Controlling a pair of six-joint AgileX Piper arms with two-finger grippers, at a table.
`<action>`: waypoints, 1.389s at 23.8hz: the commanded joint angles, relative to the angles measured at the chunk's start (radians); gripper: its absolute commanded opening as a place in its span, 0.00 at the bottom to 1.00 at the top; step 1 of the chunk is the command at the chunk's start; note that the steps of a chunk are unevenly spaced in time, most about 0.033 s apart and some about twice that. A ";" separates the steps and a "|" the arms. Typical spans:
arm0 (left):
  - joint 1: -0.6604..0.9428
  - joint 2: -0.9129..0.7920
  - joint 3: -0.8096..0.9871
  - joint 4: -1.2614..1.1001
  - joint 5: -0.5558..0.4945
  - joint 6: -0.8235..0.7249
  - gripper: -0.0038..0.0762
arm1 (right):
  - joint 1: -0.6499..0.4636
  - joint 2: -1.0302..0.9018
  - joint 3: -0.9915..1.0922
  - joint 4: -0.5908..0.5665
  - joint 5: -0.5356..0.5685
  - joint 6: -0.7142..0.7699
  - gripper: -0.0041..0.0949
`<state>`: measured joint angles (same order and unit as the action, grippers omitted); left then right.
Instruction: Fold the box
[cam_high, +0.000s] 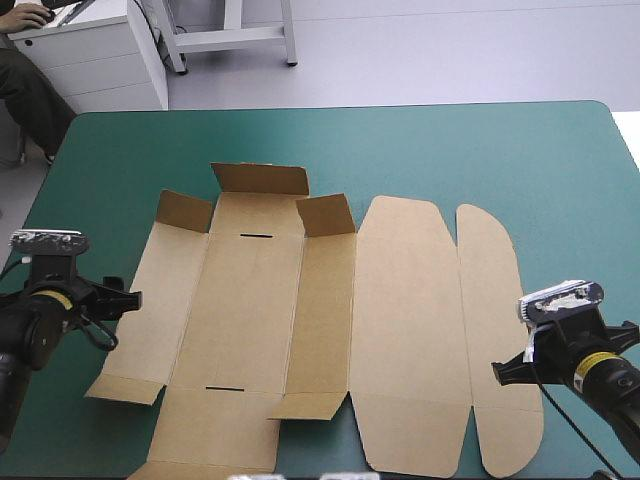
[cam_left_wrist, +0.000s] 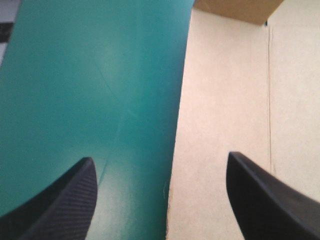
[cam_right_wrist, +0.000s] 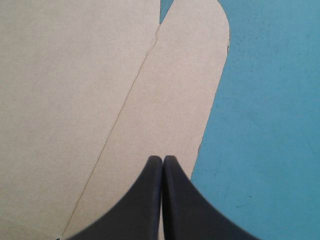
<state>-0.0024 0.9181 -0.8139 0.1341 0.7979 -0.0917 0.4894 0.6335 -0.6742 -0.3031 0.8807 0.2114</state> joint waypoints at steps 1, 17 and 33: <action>0.041 0.084 -0.037 -0.007 -0.044 0.001 0.68 | -0.005 0.000 -0.026 -0.024 -0.049 0.011 0.02; 0.483 0.395 -0.119 -0.635 0.169 0.608 0.38 | -0.005 0.000 -0.026 -0.023 -0.058 0.011 0.02; 0.428 0.441 -0.166 -0.467 0.220 0.571 0.74 | -0.005 0.000 -0.026 -0.023 -0.021 -0.001 0.02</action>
<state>0.4548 1.3842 -0.9513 -0.3753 1.0616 0.5154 0.4894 0.6335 -0.6742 -0.3019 0.8873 0.2225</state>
